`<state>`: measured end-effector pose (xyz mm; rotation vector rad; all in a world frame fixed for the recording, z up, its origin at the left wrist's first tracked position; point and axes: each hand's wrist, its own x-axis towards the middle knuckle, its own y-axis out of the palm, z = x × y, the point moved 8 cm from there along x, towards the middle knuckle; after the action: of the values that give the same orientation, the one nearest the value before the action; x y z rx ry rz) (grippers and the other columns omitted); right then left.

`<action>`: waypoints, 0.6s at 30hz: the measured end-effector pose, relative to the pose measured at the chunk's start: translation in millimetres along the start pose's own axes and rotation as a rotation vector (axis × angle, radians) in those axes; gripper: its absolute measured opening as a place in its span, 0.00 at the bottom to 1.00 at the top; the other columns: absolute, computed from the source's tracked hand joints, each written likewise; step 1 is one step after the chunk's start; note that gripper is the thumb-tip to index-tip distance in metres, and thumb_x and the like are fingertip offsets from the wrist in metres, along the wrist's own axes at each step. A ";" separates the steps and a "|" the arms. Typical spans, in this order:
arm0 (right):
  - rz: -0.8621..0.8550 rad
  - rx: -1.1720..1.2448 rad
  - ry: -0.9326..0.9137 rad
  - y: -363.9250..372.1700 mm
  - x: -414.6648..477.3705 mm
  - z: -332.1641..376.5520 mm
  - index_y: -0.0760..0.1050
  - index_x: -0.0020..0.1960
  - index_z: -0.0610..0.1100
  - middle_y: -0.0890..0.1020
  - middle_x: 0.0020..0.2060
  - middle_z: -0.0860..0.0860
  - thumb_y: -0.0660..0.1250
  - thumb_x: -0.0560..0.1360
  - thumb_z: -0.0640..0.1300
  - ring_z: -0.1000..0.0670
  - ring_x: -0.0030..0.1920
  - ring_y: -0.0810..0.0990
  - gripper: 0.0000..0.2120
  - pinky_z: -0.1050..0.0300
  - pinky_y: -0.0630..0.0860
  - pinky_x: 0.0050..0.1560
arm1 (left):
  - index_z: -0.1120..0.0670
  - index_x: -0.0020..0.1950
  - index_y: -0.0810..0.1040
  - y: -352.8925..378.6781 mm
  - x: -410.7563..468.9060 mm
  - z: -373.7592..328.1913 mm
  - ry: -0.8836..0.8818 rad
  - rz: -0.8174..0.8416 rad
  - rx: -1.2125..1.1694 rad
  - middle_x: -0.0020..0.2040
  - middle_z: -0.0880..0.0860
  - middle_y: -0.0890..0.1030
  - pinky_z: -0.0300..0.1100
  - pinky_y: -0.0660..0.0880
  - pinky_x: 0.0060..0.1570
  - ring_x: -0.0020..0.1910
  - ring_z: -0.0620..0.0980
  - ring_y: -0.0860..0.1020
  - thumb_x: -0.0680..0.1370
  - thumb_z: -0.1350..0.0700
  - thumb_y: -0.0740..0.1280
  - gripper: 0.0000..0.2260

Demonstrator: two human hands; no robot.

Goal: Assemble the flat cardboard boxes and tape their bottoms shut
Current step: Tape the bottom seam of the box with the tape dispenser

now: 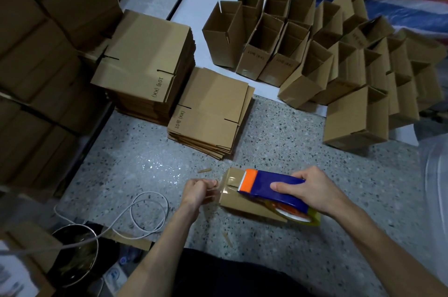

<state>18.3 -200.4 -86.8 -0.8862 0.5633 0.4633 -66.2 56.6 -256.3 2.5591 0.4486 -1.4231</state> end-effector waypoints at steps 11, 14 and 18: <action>-0.052 -0.225 0.073 9.5 9.5 -5.9 0.80 0.29 0.53 0.79 0.23 0.59 0.72 0.61 0.75 0.56 0.29 0.79 0.24 0.58 0.69 0.33 | 0.54 0.47 0.74 24.7 -2.6 16.2 0.135 0.124 0.150 0.49 0.53 0.81 0.49 0.76 0.51 0.51 0.55 0.78 0.83 0.53 0.63 0.07; -0.053 -0.216 0.072 10.9 11.1 -5.2 0.80 0.30 0.49 0.80 0.24 0.59 0.72 0.61 0.75 0.56 0.30 0.80 0.28 0.58 0.69 0.33 | 0.54 0.57 0.70 20.0 -4.1 31.7 0.071 0.054 0.171 0.59 0.58 0.78 0.51 0.77 0.54 0.55 0.57 0.79 0.80 0.44 0.67 0.15; -0.065 -0.211 0.066 11.9 10.2 -6.1 0.81 0.32 0.48 0.80 0.25 0.59 0.72 0.61 0.74 0.56 0.31 0.81 0.27 0.58 0.69 0.33 | 0.51 0.73 0.71 27.0 -35.5 -4.6 0.484 -0.084 0.212 0.73 0.49 0.71 0.38 0.68 0.64 0.70 0.45 0.70 0.84 0.45 0.59 0.20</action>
<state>17.4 -197.4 -103.3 -1.1218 0.5509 0.4410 -70.9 26.5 -223.4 3.0951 0.4975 -0.8987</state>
